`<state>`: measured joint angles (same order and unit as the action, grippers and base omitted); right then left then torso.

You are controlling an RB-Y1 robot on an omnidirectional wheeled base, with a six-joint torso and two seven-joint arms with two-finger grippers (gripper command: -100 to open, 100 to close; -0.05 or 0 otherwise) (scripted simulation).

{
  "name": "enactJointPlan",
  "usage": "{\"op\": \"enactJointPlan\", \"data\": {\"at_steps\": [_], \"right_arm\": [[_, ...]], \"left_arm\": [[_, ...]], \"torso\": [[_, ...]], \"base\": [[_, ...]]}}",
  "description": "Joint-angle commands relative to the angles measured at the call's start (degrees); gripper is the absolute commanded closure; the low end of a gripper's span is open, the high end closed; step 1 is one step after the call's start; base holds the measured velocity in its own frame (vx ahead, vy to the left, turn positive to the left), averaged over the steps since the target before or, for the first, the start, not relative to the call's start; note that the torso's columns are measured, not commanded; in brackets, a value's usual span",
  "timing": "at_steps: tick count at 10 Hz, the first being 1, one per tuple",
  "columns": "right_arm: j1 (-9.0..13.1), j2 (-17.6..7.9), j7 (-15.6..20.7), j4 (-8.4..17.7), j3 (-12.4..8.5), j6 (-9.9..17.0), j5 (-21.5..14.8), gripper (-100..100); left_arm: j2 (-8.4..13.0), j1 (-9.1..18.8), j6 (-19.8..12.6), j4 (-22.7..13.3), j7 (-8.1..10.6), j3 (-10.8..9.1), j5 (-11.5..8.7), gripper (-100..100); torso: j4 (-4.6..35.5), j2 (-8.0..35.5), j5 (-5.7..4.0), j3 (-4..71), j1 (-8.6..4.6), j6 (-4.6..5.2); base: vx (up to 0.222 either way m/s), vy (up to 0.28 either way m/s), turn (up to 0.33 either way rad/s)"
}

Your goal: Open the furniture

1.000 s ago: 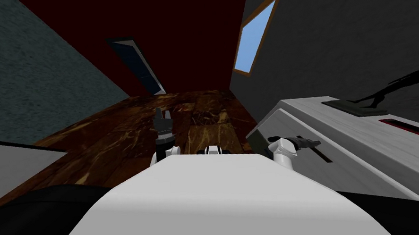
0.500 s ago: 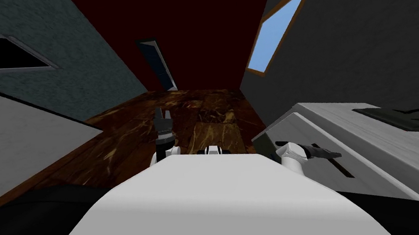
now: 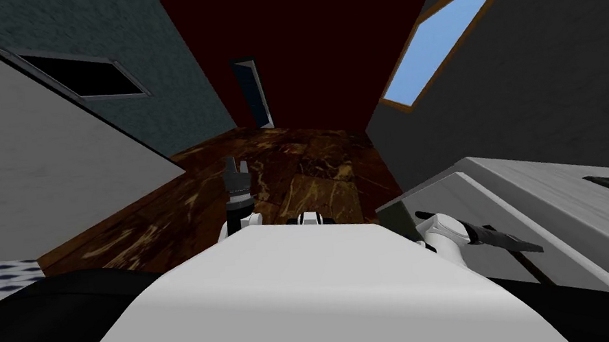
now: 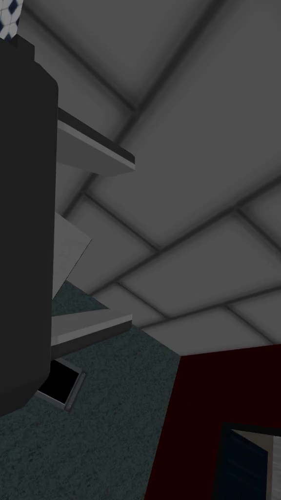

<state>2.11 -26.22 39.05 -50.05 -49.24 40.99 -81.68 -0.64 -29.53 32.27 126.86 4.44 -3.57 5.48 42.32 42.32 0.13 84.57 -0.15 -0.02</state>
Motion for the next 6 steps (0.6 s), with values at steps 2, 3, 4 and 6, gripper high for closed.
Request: {"op": "enactJointPlan", "data": {"at_steps": [2,3,4,6], "right_arm": [[-0.3,-3.9,-2.5,6.2,-3.0,0.8,-0.1,-100],[-0.2,-6.8,-5.0,9.8,-5.2,1.7,-0.4,-100],[-0.2,-6.9,-5.0,10.8,-5.4,1.7,-0.4,-100],[-0.2,-9.9,-7.5,15.4,-7.8,2.7,-0.7,-100]], "left_arm": [[0.0,0.0,0.0,0.0,0.0,0.0,0.0,0],[0.0,0.0,0.0,0.0,0.0,0.0,0.0,0],[0.0,0.0,0.0,0.0,0.0,0.0,0.0,0],[0.0,0.0,0.0,0.0,0.0,0.0,0.0,0]], "torso": [[0.0,0.0,0.04,0.0,-0.07,0.05],[0.0,0.0,0.01,0.0,-0.1,-0.05],[0.0,0.1,-0.03,0.0,0.01,0.07],[0.0,0.0,-0.1,0.0,0.19,0.04]], "base": [[-0.101,0.035,0.338],[-0.128,0.036,0.387],[-0.117,0.032,0.388],[-0.117,0.05,0.382]]}}
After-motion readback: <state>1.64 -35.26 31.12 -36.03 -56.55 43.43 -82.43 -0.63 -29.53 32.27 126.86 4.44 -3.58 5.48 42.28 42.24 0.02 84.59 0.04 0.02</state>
